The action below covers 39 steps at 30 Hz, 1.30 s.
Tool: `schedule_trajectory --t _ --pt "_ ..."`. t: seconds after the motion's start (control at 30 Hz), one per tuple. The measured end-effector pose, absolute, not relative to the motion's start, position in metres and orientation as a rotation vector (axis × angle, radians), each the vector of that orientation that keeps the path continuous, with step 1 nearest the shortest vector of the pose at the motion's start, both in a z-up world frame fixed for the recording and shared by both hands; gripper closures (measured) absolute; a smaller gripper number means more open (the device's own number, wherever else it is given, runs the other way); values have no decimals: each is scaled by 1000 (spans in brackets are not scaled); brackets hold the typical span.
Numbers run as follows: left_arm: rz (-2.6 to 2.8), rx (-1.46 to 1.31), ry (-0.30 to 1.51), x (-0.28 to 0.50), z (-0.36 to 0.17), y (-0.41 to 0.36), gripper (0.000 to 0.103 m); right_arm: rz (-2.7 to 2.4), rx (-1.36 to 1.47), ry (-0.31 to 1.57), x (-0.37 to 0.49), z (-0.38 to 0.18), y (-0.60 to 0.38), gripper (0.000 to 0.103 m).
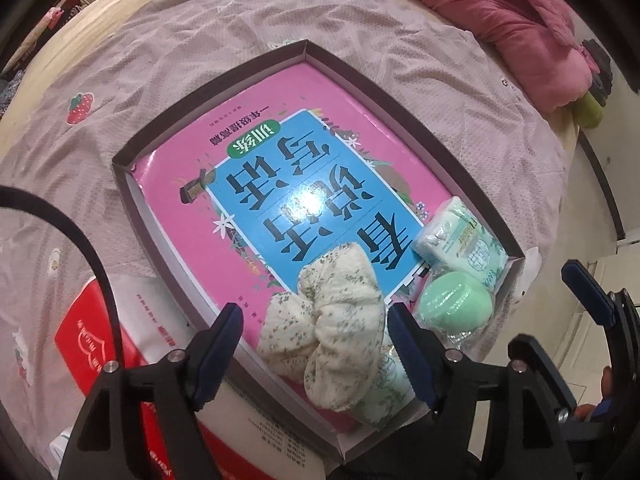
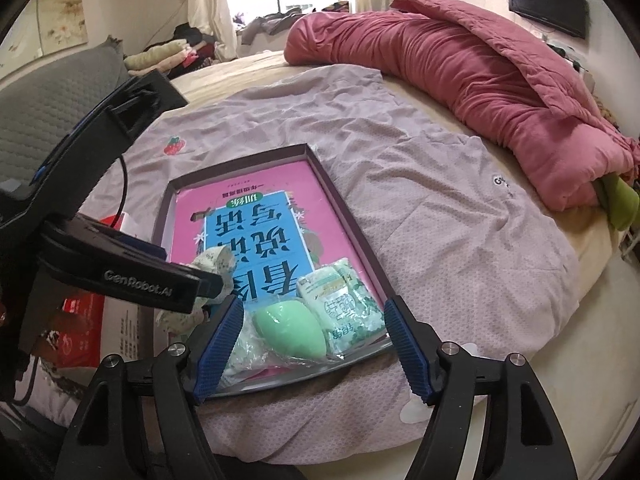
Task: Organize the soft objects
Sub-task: 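Move both open tools back toward the pile of items beside the tray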
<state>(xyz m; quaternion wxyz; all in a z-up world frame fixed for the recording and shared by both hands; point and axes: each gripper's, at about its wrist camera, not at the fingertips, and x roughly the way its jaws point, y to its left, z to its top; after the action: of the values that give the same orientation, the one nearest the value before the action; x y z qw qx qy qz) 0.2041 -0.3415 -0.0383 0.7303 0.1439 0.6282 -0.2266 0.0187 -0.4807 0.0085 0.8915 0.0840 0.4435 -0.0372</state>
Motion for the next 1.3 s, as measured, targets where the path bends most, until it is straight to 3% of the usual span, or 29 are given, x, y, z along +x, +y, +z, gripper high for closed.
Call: schedule_trajectory --t 1.3 --pt "-514 172 1125 117 78 -266 26 -176 187 767 0 84 -466 28"
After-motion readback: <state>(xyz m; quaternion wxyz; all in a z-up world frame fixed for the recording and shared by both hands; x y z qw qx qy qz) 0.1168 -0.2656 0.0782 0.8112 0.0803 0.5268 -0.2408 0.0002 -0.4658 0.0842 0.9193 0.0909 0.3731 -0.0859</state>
